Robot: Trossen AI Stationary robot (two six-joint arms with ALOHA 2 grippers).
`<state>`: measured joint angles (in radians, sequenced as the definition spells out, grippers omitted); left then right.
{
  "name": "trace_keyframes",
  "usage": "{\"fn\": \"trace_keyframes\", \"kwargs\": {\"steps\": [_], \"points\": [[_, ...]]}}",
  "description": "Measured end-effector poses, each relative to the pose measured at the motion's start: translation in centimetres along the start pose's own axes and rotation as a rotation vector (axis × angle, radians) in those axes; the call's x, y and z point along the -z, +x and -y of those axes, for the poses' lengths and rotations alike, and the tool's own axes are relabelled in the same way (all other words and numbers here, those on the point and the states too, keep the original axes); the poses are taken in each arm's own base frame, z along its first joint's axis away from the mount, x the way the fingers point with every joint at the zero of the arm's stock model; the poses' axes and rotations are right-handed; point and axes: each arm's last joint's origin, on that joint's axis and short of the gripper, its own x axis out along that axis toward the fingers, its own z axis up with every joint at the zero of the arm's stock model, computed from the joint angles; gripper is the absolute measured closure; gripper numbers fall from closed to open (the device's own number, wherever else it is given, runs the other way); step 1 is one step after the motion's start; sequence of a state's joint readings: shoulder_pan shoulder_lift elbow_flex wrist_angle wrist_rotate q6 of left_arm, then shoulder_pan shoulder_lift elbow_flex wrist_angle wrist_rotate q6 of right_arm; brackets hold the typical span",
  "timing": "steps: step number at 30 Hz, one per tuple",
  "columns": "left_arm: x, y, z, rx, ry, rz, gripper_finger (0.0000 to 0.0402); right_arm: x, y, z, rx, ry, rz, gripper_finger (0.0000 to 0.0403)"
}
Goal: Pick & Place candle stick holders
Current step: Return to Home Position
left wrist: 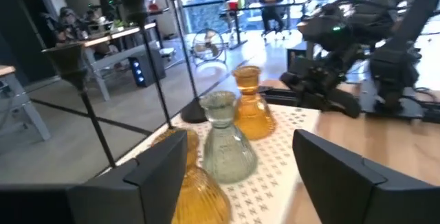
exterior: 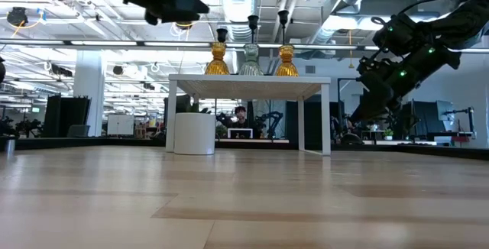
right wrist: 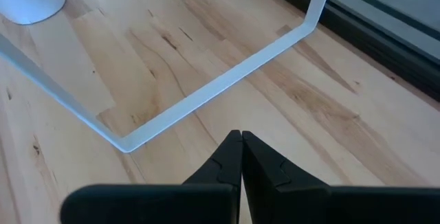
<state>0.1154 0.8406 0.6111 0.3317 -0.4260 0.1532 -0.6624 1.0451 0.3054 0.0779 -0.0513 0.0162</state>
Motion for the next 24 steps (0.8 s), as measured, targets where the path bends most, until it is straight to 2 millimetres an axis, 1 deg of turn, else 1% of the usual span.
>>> {"fn": "trace_keyframes", "kwargs": {"steps": [3,6,9,14,15,16,20,24], "points": [[0.3,-1.3,0.0,0.025,-0.005,0.009,0.0162,0.1,0.0,0.0,-0.001,0.001,-0.014,0.0403],[0.9,-2.4,0.1,0.051,-0.011,0.018,0.0207,0.3,0.0,0.0,-0.002,0.002,-0.029,0.0403],[1.3,-3.3,0.3,0.091,-0.020,0.033,0.0264,0.3,0.0,-0.1,-0.020,0.002,-0.033,0.0403],[2.6,-4.5,0.9,0.162,-0.018,0.027,0.0368,0.3,0.0,-0.2,-0.053,0.005,-0.034,0.0403],[2.8,-4.7,1.1,0.175,-0.014,0.024,0.0384,0.3,0.0,-0.2,-0.053,0.005,-0.034,0.0403],[3.1,-4.9,1.2,0.189,-0.004,0.022,0.0392,0.3,0.0,-0.2,-0.053,0.004,-0.034,0.0403],[4.4,-5.6,2.2,0.258,0.094,0.005,0.0394,0.3,0.0,-0.2,-0.053,0.004,-0.034,0.0403],[4.9,-6.4,3.2,0.341,0.187,0.004,0.0397,0.3,0.0,-0.2,-0.054,0.002,-0.034,0.0403]]}}
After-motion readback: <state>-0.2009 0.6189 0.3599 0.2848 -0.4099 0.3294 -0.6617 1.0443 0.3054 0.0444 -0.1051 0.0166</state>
